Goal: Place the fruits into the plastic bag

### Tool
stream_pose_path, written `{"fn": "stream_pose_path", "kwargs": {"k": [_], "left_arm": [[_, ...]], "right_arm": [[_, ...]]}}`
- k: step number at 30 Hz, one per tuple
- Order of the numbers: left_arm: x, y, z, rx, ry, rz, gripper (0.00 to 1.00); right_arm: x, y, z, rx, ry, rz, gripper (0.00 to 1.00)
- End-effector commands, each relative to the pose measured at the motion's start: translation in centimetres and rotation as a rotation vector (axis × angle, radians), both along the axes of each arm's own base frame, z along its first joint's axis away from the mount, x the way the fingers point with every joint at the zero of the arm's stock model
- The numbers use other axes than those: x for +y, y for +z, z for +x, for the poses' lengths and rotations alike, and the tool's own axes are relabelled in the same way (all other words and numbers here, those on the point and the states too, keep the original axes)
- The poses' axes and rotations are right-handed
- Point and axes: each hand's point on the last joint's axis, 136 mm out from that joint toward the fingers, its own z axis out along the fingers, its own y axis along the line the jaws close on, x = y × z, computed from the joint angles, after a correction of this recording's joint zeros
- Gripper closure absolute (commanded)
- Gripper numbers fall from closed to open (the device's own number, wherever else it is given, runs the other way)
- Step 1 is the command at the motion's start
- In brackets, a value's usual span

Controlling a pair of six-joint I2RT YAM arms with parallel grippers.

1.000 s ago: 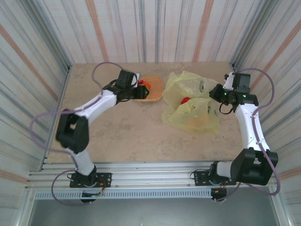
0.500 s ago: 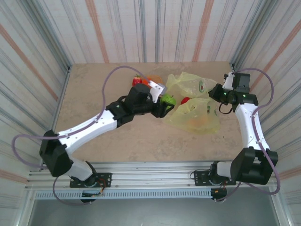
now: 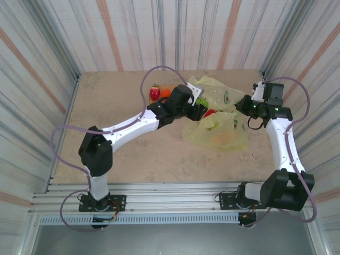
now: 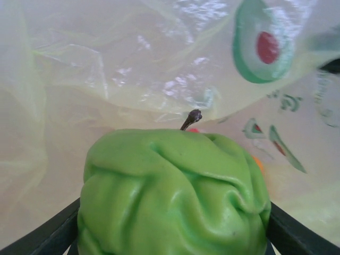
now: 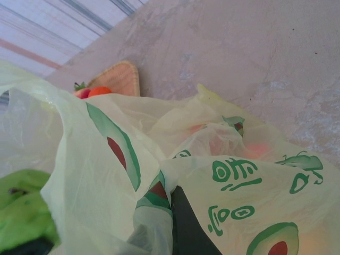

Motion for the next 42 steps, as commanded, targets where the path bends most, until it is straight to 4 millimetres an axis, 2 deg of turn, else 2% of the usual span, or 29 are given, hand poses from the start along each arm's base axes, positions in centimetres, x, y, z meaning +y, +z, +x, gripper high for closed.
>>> {"fn": "stream_pose_path", "kwargs": {"k": [1, 5, 9, 15, 20, 25, 34, 40, 41, 42], "left_arm": [[0.3, -0.8, 2.2, -0.011, 0.052, 0.057, 0.44], [-1.7, -3.5, 2.3, 0.051, 0.002, 0.075, 0.42], [-4.1, -6.8, 1.5, 0.137, -0.051, 0.077, 0.41], [-7.5, -7.6, -0.9, 0.162, -0.161, 0.03, 0.37], [-7.7, -8.8, -1.1, 0.188, -0.162, 0.04, 0.33], [-7.3, -9.0, -0.8, 0.191, -0.153, 0.051, 0.26], [-6.2, -7.7, -0.4, 0.173, -0.141, 0.043, 0.18], [-5.3, -6.1, -0.7, 0.162, -0.135, 0.025, 0.18], [-4.9, -4.6, -1.0, 0.145, -0.137, 0.007, 0.18], [-4.6, -4.1, -1.3, 0.141, -0.139, 0.003, 0.19]], "right_arm": [[1.0, 0.1, -0.7, 0.004, 0.041, 0.02, 0.98], [1.4, 0.3, -0.4, -0.001, 0.051, 0.041, 0.98], [1.9, 0.4, -0.1, -0.004, 0.063, 0.072, 0.98], [2.0, 0.1, 0.0, -0.001, 0.066, 0.075, 0.98], [2.0, -0.1, 0.0, 0.004, 0.066, 0.073, 0.98], [2.0, -0.1, -0.1, 0.005, 0.069, 0.07, 0.98], [1.7, 0.0, -0.2, 0.003, 0.064, 0.063, 0.98], [1.4, -0.2, -0.2, 0.007, 0.058, 0.056, 0.98], [1.3, -0.3, -0.2, 0.01, 0.056, 0.054, 0.98], [1.2, -0.3, -0.2, 0.009, 0.054, 0.051, 0.99]]}}
